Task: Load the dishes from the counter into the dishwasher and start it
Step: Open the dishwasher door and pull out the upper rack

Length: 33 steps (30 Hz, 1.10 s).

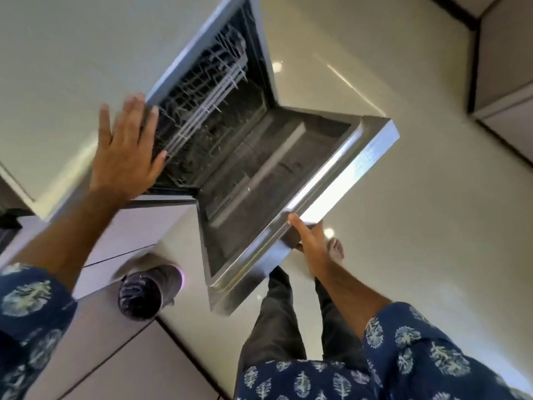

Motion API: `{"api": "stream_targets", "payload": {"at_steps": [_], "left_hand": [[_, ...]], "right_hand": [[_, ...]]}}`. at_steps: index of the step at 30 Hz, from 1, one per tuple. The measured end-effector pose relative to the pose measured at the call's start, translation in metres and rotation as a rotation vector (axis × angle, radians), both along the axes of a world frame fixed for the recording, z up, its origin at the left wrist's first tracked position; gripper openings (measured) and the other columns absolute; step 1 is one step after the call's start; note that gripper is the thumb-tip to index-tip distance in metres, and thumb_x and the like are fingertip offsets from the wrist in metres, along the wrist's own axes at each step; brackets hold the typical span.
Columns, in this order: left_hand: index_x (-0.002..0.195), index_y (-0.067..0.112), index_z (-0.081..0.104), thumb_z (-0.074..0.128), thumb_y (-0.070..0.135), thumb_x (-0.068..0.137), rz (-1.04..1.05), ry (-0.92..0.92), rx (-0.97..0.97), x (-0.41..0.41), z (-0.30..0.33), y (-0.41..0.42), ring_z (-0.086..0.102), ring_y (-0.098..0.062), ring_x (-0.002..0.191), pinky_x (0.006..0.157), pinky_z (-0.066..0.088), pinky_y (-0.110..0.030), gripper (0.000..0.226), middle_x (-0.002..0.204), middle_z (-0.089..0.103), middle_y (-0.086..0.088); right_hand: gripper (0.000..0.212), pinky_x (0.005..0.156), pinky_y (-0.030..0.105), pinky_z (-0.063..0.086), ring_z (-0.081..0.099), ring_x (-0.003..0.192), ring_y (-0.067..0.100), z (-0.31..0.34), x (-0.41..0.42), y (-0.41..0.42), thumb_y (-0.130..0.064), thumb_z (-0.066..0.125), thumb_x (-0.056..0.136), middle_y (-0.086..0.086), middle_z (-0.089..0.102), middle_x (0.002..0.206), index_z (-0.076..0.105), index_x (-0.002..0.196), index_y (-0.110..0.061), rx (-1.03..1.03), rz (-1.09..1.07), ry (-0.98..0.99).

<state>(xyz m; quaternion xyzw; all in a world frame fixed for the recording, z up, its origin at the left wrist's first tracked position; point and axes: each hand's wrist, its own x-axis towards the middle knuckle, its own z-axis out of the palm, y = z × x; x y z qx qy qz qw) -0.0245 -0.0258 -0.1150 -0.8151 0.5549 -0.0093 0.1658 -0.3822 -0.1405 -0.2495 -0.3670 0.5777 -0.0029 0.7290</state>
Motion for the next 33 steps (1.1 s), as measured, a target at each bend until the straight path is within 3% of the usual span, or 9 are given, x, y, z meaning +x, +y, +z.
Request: {"api": "stream_targets", "payload": {"at_steps": [3, 5, 9, 12, 14, 18, 20, 27, 33], "left_hand": [[0.156, 0.003, 0.016, 0.038, 0.041, 0.095, -0.095, 0.086, 0.017, -0.077, -0.064, -0.013, -0.003, -0.035, 0.153, 0.119, 0.000, -0.066, 0.075, 0.165, 0.000, -0.021], [0.154, 0.003, 0.027, 0.051, 0.037, 0.092, -0.235, 0.277, 0.096, -0.152, -0.128, -0.013, 0.010, -0.039, 0.152, 0.119, 0.011, -0.064, 0.074, 0.163, 0.015, -0.023], [0.157, 0.005, 0.022, 0.042, 0.035, 0.100, -0.312, 0.603, 0.239, -0.295, -0.215, 0.001, 0.012, -0.030, 0.154, 0.120, 0.019, -0.057, 0.067, 0.166, 0.014, -0.015], [0.159, 0.006, 0.010, 0.035, 0.033, 0.103, -0.401, 0.655, 0.297, -0.354, -0.260, 0.006, 0.011, -0.027, 0.154, 0.119, 0.022, -0.057, 0.067, 0.167, 0.007, -0.012], [0.158, 0.012, -0.012, 0.031, 0.034, 0.102, -0.384, 0.680, 0.394, -0.374, -0.286, 0.004, 0.005, -0.025, 0.155, 0.121, 0.018, -0.056, 0.074, 0.168, -0.004, -0.009], [0.154, 0.012, -0.024, 0.026, 0.038, 0.101, -0.444, 0.649, 0.500, -0.394, -0.344, 0.002, -0.007, -0.024, 0.154, 0.123, 0.009, -0.055, 0.077, 0.166, -0.018, -0.008], [0.156, 0.009, -0.017, 0.035, 0.036, 0.102, -0.434, 0.653, 0.538, -0.406, -0.370, -0.001, -0.009, -0.024, 0.154, 0.125, 0.008, -0.051, 0.080, 0.165, -0.021, -0.009], [0.157, 0.006, -0.009, 0.044, 0.033, 0.102, -0.407, 0.629, 0.681, -0.437, -0.443, -0.026, -0.002, -0.026, 0.155, 0.125, 0.006, -0.048, 0.081, 0.165, -0.017, -0.013], [0.158, 0.007, -0.004, 0.047, 0.031, 0.101, -0.430, 0.609, 0.782, -0.436, -0.489, -0.043, 0.004, -0.025, 0.155, 0.125, 0.007, -0.049, 0.080, 0.166, -0.014, -0.012]], "right_hand": [[0.035, 0.078, 0.015, 0.051, 0.055, 0.080, 0.002, -0.027, -0.040, -0.001, -0.031, 0.071, 0.091, -0.006, 0.052, 0.092, 0.044, 0.106, -0.014, -0.067, -0.007, 0.064], [0.051, 0.074, 0.009, 0.051, 0.058, 0.084, 0.007, -0.059, -0.069, -0.001, -0.031, 0.076, 0.087, -0.005, 0.052, 0.093, 0.041, 0.117, -0.007, -0.113, -0.011, 0.094], [0.075, 0.089, 0.049, 0.057, 0.068, 0.102, 0.024, -0.137, -0.127, 0.011, -0.048, 0.089, 0.066, 0.005, 0.063, 0.108, 0.040, 0.123, -0.042, -0.204, -0.083, 0.159], [0.085, 0.103, 0.052, 0.048, 0.059, 0.118, 0.020, -0.172, -0.151, 0.010, -0.023, 0.083, 0.077, -0.003, 0.051, 0.127, 0.028, 0.141, -0.034, -0.316, -0.045, 0.179], [0.104, 0.117, 0.051, 0.029, 0.032, 0.143, 0.030, -0.194, -0.166, 0.007, -0.034, 0.081, 0.078, 0.009, 0.029, 0.152, 0.013, 0.155, -0.015, -0.488, 0.148, 0.365], [0.112, 0.122, 0.055, 0.005, -0.007, 0.152, 0.029, -0.254, -0.193, -0.002, -0.057, 0.068, 0.081, 0.006, -0.012, 0.164, -0.005, 0.158, -0.021, -0.876, 0.710, 0.597], [0.110, 0.120, 0.060, 0.008, -0.011, 0.151, 0.028, -0.287, -0.205, -0.008, -0.059, 0.064, 0.082, 0.009, -0.012, 0.165, -0.006, 0.158, -0.023, -1.041, 0.932, 0.592], [0.099, 0.120, 0.060, 0.002, -0.007, 0.153, 0.030, -0.358, -0.234, -0.037, -0.067, 0.047, 0.089, 0.011, -0.010, 0.166, -0.002, 0.159, -0.017, -1.148, 1.324, 0.648], [0.093, 0.121, 0.057, 0.001, -0.009, 0.152, 0.031, -0.390, -0.228, -0.058, -0.070, 0.034, 0.093, 0.009, -0.012, 0.165, -0.005, 0.158, -0.016, -1.001, 1.512, 0.609]]}}
